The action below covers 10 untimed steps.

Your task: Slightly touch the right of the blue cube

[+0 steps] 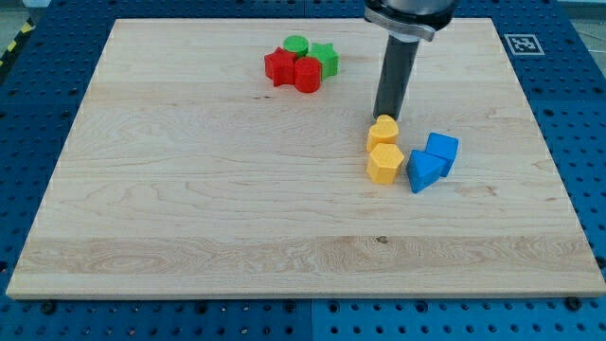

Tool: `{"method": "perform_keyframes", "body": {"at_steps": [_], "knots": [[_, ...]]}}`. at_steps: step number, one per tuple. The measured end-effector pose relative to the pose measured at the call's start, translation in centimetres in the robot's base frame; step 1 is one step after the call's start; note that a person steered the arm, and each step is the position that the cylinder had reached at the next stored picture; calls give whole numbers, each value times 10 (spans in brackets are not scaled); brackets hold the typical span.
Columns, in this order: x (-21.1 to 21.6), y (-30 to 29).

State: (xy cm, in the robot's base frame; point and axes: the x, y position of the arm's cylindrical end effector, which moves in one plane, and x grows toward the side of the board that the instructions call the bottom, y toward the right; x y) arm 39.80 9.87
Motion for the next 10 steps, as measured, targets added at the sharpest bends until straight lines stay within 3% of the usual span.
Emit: {"method": "perform_keyframes", "body": {"at_steps": [2, 5, 7, 10], "knots": [[21, 7], [-15, 10], [-14, 52], [7, 67]]}}
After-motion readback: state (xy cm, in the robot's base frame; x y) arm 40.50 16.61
